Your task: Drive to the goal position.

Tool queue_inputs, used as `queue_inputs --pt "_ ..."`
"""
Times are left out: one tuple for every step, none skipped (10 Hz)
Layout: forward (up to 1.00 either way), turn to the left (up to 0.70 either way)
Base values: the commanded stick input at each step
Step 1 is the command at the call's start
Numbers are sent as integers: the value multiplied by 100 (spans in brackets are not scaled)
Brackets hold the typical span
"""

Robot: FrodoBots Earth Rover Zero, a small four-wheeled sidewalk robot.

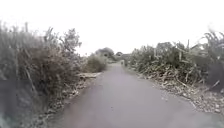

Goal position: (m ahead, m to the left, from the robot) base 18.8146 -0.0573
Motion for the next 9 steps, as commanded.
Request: queue_inputs --pt "85 0" --pt "85 0" --pt "85 0" --pt "85 0" --pt "85 -29" --pt "85 -23" --pt "85 -17" --pt "85 0" --pt "85 0"
